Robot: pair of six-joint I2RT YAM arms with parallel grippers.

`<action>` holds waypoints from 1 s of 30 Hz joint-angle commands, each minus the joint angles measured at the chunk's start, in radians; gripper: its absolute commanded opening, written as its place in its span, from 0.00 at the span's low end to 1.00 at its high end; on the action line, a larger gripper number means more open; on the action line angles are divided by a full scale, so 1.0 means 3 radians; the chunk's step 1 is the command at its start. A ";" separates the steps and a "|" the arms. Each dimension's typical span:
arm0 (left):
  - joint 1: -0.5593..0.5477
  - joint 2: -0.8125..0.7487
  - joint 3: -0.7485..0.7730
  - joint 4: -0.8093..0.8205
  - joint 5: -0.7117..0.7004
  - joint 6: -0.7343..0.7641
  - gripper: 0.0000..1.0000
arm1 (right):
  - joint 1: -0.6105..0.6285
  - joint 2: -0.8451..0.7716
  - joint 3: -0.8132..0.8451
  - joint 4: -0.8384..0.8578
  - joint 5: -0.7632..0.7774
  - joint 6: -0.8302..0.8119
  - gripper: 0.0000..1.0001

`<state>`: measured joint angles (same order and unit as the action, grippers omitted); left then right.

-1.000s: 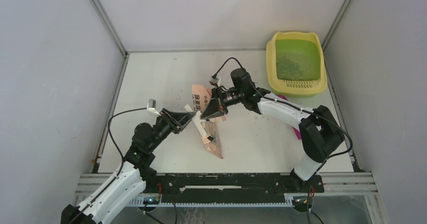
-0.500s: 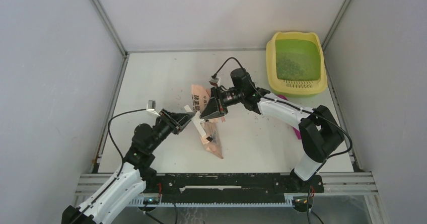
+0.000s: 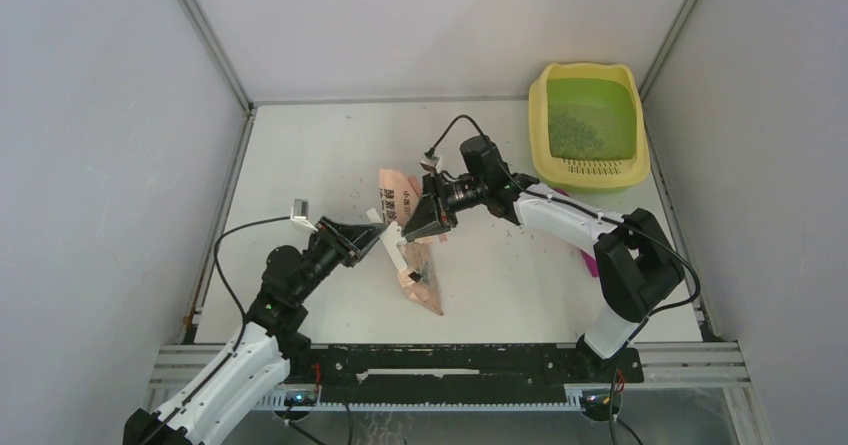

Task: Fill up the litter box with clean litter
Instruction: Pick up the clamp at the center of the board.

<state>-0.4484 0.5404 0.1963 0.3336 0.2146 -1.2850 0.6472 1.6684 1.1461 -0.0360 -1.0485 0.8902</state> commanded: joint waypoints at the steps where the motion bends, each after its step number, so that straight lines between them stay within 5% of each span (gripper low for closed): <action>1: 0.0042 -0.0015 -0.0071 0.0116 0.0059 -0.0022 0.29 | -0.0032 -0.0094 0.0020 -0.0018 0.0006 -0.0124 0.35; 30: 0.0058 -0.0044 -0.0083 0.0093 0.0071 -0.0030 0.29 | 0.0016 0.0045 0.0025 0.0325 -0.0001 0.0065 0.48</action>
<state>-0.4419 0.5358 0.1963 0.3328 0.2173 -1.2850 0.6495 1.6798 1.1461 0.0273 -1.0489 0.9173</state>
